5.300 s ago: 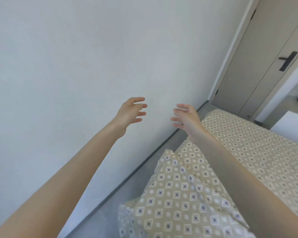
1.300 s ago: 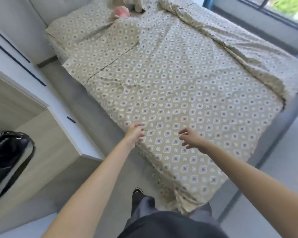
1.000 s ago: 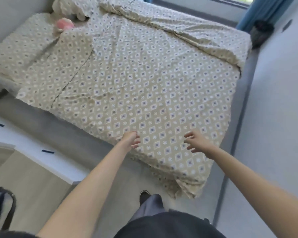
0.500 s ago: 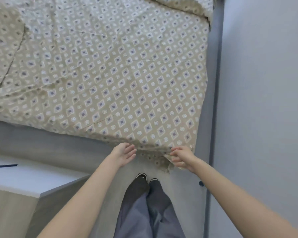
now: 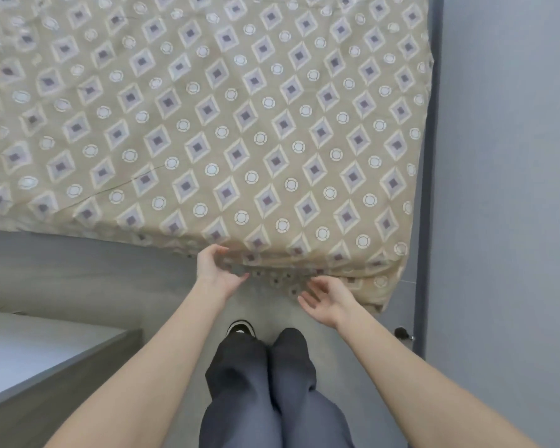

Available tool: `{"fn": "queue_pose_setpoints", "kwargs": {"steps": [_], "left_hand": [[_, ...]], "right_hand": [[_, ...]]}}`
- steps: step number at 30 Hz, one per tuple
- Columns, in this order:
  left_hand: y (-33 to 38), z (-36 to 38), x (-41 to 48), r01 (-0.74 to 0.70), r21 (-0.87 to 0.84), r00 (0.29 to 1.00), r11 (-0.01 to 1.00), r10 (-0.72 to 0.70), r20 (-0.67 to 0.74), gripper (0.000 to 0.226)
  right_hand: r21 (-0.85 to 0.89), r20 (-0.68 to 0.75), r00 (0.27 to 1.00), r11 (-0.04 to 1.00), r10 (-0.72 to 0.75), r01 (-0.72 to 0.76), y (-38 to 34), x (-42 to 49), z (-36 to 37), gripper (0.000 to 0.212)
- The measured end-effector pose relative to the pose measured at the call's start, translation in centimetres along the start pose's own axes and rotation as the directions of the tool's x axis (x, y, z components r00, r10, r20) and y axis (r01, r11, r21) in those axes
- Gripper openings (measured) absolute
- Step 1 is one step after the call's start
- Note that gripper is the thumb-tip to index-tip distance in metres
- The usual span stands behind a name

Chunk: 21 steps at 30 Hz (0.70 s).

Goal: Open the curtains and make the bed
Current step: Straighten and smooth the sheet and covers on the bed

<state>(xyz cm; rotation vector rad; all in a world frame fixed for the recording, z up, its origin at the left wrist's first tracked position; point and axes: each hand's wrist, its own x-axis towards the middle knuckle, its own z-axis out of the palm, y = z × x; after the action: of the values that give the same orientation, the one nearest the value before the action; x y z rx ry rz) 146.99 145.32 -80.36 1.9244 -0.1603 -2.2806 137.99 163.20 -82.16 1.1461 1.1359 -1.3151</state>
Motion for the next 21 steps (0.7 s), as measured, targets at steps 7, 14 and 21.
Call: {"fn": "queue_pose_setpoints", "kwargs": {"steps": [7, 14, 21], "left_hand": [[-0.6, -1.7, 4.3, -0.051, -0.088, 0.999, 0.995, 0.050, -0.016, 0.021], [-0.3, -3.2, -2.2, -0.041, -0.089, 0.999, 0.995, 0.041, -0.008, 0.008], [2.7, 1.2, -14.0, -0.008, -0.087, 0.998, 0.996, 0.013, 0.059, 0.017]], "right_hand": [[0.159, 0.026, 0.997, 0.985, -0.070, 0.065, -0.6, 3.8, -1.1, 0.007], [0.313, -0.009, 0.995, 0.944, -0.102, 0.100, 0.9, -1.7, -1.2, 0.032], [0.393, -0.010, 0.992, 0.912, -0.125, 0.118, -2.2, -13.2, 1.9, 0.057]]}}
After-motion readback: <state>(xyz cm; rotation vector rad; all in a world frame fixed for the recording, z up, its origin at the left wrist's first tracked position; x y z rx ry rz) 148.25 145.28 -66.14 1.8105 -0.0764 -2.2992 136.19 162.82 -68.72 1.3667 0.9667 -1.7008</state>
